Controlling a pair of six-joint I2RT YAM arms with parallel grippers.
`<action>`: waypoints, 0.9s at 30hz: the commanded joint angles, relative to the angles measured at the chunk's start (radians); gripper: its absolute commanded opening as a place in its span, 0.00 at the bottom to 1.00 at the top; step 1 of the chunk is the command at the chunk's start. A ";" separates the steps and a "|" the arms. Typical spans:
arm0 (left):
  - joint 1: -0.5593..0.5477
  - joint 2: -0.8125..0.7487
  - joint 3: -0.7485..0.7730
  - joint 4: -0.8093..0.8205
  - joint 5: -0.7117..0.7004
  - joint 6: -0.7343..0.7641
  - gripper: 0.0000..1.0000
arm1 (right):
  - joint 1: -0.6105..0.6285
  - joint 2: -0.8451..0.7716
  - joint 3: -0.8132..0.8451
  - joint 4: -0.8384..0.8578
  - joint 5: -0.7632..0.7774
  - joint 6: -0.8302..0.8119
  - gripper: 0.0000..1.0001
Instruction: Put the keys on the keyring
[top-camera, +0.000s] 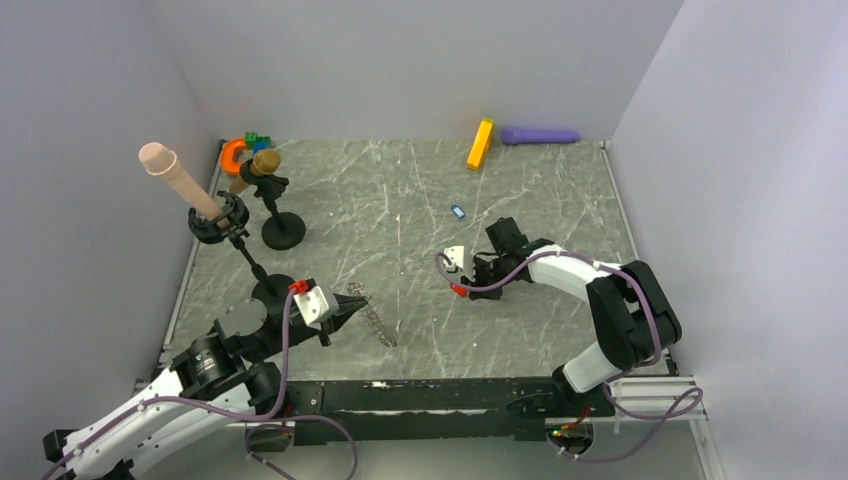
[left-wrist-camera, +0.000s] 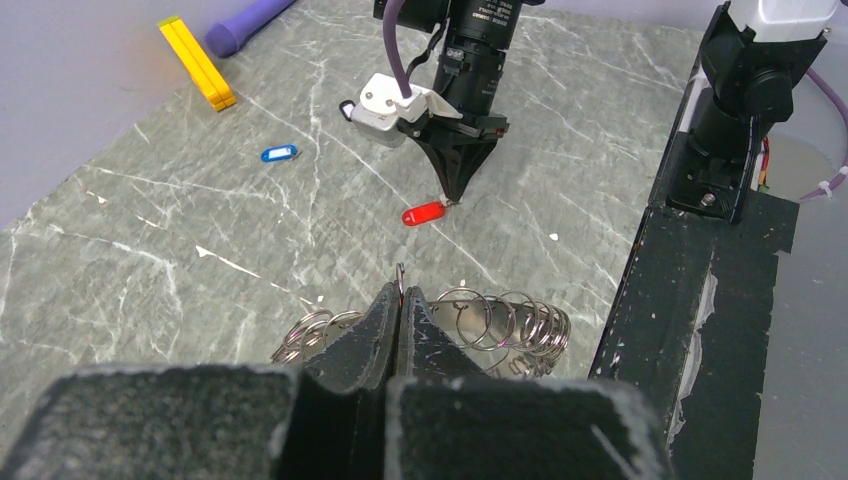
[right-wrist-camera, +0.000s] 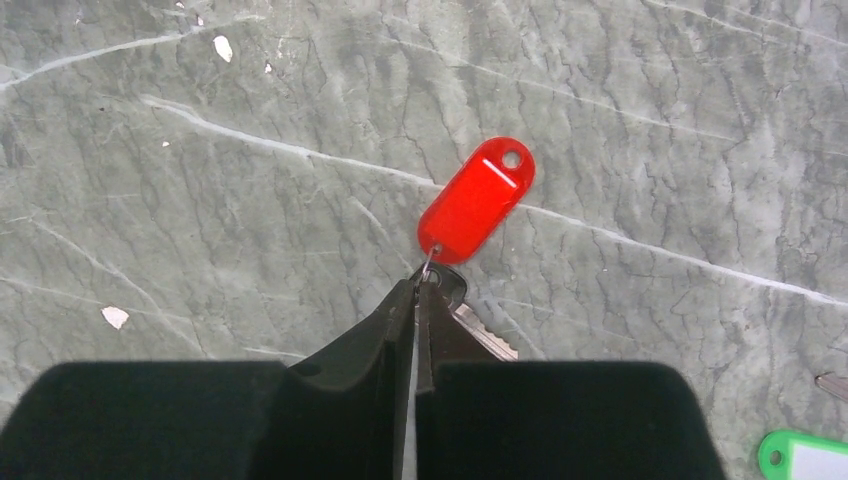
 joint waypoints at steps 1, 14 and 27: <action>0.003 -0.013 0.019 0.081 0.007 -0.014 0.00 | 0.000 0.008 0.009 0.024 -0.036 -0.018 0.07; 0.003 -0.020 0.022 0.070 0.005 -0.013 0.00 | 0.000 0.021 0.061 -0.057 0.015 -0.036 0.00; 0.003 -0.041 0.014 0.067 -0.002 -0.018 0.00 | 0.036 0.109 0.246 -0.301 0.149 -0.058 0.00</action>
